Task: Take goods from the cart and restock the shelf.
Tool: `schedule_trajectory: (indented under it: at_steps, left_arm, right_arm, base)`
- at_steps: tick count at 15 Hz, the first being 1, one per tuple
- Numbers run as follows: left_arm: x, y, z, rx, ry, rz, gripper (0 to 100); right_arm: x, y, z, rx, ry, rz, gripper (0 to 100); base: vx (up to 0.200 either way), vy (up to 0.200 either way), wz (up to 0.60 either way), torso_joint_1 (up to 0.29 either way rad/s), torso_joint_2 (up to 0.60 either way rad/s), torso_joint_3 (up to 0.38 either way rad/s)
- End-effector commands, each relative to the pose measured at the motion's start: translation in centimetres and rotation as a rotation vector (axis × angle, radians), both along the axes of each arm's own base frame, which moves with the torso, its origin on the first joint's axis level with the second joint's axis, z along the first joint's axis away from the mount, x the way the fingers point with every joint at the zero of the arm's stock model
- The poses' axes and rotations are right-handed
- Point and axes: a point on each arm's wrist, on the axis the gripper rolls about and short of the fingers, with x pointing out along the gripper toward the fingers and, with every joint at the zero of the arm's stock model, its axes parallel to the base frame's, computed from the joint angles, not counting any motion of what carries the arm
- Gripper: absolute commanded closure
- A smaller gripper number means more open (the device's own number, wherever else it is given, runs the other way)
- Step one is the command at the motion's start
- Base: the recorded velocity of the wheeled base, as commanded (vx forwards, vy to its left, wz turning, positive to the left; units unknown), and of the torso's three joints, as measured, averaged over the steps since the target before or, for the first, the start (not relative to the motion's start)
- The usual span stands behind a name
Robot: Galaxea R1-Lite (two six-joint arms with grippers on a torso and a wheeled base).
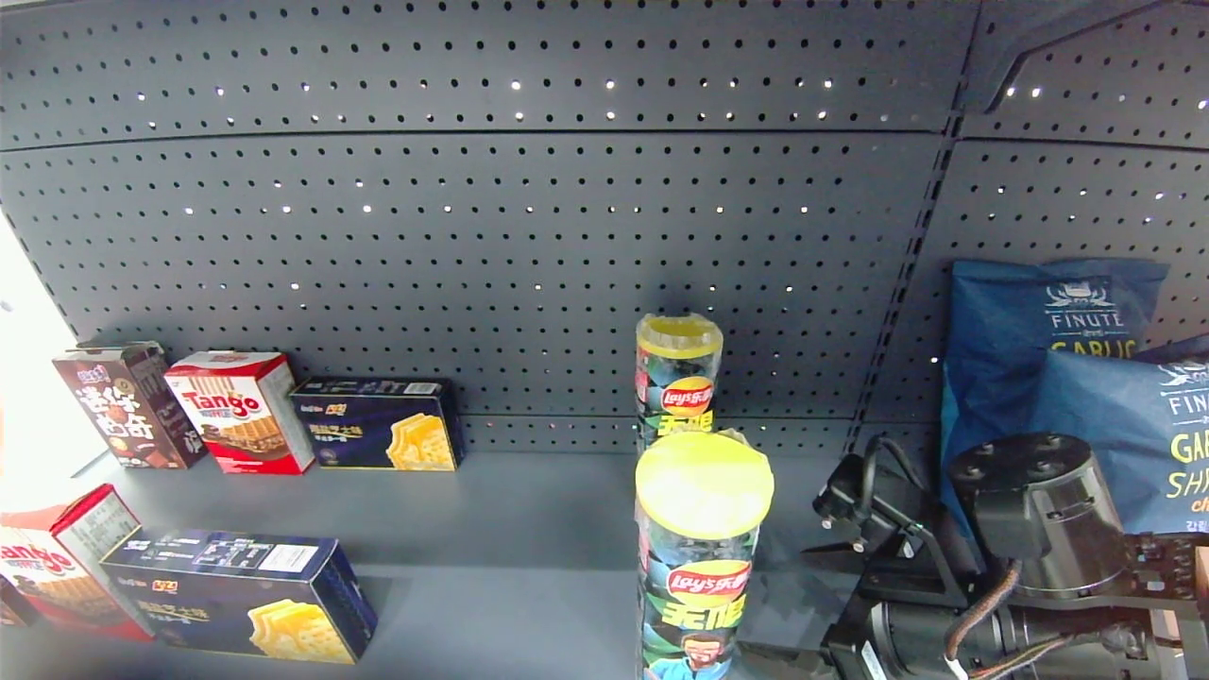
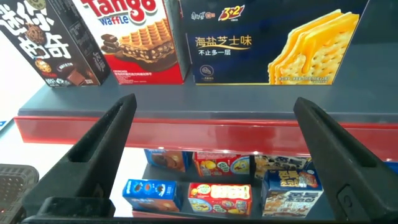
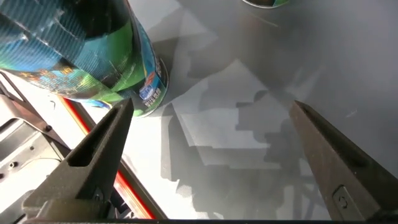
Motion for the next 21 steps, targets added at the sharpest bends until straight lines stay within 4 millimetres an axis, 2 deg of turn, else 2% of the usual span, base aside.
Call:
schedule_trajectory:
  at_steps: [1, 3, 5, 6, 7, 8, 9, 10, 11, 12, 13, 14, 18, 20, 21]
  left_arm:
    - [0.0, 0.0, 0.0, 0.0, 0.001, 0.0, 0]
    - [0.0, 0.0, 0.0, 0.001, 0.002, 0.0, 0]
    - [0.0, 0.0, 0.0, 0.0, 0.001, 0.0, 0]
    - [0.0, 0.0, 0.0, 0.0, 0.001, 0.0, 0]
    - [0.0, 0.0, 0.0, 0.0, 0.001, -0.002, 0]
    - [0.0, 0.0, 0.0, 0.0, -0.001, -0.005, 0]
    - [0.0, 0.0, 0.0, 0.0, 0.001, -0.019, 0]
    - [0.0, 0.0, 0.0, 0.0, 0.001, -0.023, 0]
    - [0.0, 0.0, 0.0, 0.0, 0.001, -0.023, 0]
    - [0.0, 0.0, 0.0, 0.001, 0.002, -0.023, 0]
    - [0.0, 0.0, 0.0, 0.0, 0.001, -0.023, 0]
    - [0.1, 0.0, 0.0, 0.001, 0.005, -0.028, 0]
    - [0.1, 0.1, 0.0, 0.001, 0.005, -0.048, 0]
    - [0.1, 0.1, 0.0, 0.001, 0.005, -0.051, 0]
    - [0.1, 0.1, 0.0, 0.001, 0.005, -0.056, 0]
  right_arm:
    - [-0.1, -0.2, 0.2, 0.006, -0.005, -0.003, 0]
    - [-0.2, -0.6, 1.2, 0.037, -0.039, -0.017, 0]
    - [-0.2, -1.7, 4.8, 0.159, -0.171, -0.063, 0]
    - [-0.5, -3.4, 8.1, 0.227, -0.293, -0.159, 0]
    - [-1.0, -4.8, 9.8, 0.262, -0.361, -0.225, 0]
    - [-1.4, -6.5, 10.6, 0.282, -0.406, -0.287, 0]
    - [-2.5, -9.6, 11.7, 0.298, -0.486, -0.411, 0]
    - [-3.8, -11.8, 12.1, 0.303, -0.545, -0.513, 0]
    - [-4.8, -13.0, 12.0, 0.302, -0.576, -0.574, 0]
    - [-7.3, -14.7, 10.4, 0.294, -0.601, -0.678, 0]
    - [-7.9, -14.9, 9.8, 0.293, -0.598, -0.688, 0]
    - [-11.3, -15.6, 5.2, 0.255, -0.579, -0.752, 0]
    - [-15.2, -16.6, -2.3, 0.185, -0.566, -0.982, 0]
    - [-17.0, -16.6, -3.7, 0.155, -0.577, -1.09, 0]
    - [-18.7, -16.4, -5.4, 0.15, -0.602, -1.123, 0]
  base:
    - [0.0, 0.0, 0.0, 0.0, 0.0, 0.0]
    - [0.0, 0.0, 0.0, 0.0, 0.0, 0.0]
    - [0.0, 0.0, 0.0, 0.0, 0.0, 0.0]
    - [0.0, 0.0, 0.0, 0.0, 0.0, 0.0]
    - [0.0, 0.0, 0.0, 0.0, 0.0, 0.0]
    - [0.0, 0.0, 0.0, 0.0, 0.0, 0.0]
    - [0.0, 0.0, 0.0, 0.0, 0.0, 0.0]
    - [0.0, 0.0, 0.0, 0.0, 0.0, 0.0]
    - [0.0, 0.0, 0.0, 0.0, 0.0, 0.0]
    - [0.0, 0.0, 0.0, 0.0, 0.0, 0.0]
    - [0.0, 0.0, 0.0, 0.0, 0.0, 0.0]
    - [0.0, 0.0, 0.0, 0.0, 0.0, 0.0]
    - [0.0, 0.0, 0.0, 0.0, 0.0, 0.0]
    - [0.0, 0.0, 0.0, 0.0, 0.0, 0.0]
    - [0.0, 0.0, 0.0, 0.0, 0.0, 0.0]
